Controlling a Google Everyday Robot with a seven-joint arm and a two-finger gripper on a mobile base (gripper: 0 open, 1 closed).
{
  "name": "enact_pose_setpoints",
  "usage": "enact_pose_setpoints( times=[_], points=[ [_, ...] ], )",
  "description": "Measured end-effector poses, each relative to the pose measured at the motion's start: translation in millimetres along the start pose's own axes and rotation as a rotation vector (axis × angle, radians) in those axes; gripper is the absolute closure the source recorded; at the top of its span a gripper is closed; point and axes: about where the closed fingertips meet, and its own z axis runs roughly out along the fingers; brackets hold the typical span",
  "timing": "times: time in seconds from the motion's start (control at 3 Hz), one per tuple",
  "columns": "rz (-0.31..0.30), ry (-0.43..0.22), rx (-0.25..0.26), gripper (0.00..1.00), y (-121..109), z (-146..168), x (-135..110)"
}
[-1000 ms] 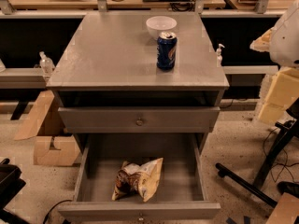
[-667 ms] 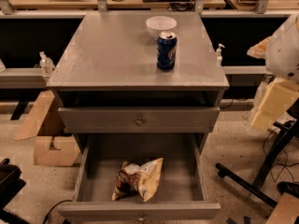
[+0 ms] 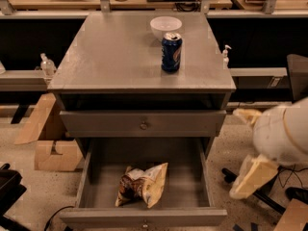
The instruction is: Pick brown chip bag from middle drawer and place on counter
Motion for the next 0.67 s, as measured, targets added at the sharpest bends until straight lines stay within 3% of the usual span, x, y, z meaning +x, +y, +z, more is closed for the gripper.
enact_pose_setpoints(
  times=[0.33, 0.67],
  points=[
    [0.018, -0.067, -0.036, 0.00, 28, 78, 29],
    [0.022, -0.075, 0.022, 0.00, 14, 86, 31]
  ],
)
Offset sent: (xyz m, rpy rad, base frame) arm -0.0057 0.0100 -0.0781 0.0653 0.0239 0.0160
